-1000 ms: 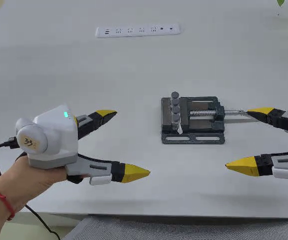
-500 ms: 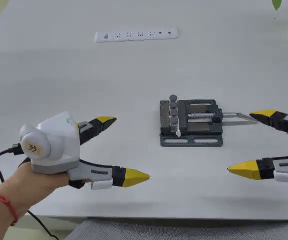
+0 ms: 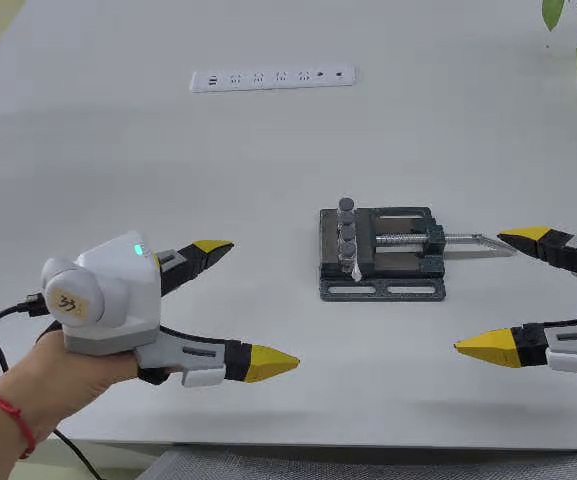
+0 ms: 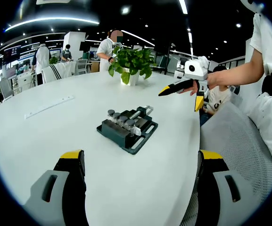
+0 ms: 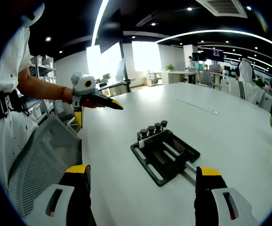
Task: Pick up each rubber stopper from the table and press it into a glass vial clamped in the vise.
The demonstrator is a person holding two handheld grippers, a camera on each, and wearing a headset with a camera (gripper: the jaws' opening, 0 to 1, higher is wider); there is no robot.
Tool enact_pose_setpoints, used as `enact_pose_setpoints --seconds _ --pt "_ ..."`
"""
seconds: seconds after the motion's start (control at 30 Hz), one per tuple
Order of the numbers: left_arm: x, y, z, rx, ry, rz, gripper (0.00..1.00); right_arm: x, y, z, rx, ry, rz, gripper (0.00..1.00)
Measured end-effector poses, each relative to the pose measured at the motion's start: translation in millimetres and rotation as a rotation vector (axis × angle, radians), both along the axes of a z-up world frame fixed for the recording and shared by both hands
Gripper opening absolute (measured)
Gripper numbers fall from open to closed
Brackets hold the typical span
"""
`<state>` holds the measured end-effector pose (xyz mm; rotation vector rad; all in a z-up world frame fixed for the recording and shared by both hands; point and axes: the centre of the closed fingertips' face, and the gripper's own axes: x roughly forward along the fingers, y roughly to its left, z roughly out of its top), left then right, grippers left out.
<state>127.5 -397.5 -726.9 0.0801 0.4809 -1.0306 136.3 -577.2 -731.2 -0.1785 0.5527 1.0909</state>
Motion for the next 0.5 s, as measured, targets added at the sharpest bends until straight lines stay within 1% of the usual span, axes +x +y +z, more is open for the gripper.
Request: enact_pose_setpoints --seconds 0.27,0.5 --pt "1.0 0.8 -0.5 0.003 0.0 -0.006 0.99 3.8 -4.0 -1.6 0.0 -0.002 -0.002 0.91" --pt "0.5 -0.6 -0.5 0.006 0.002 -0.008 0.99 3.3 -3.9 -0.1 0.001 -0.004 -0.004 0.91"
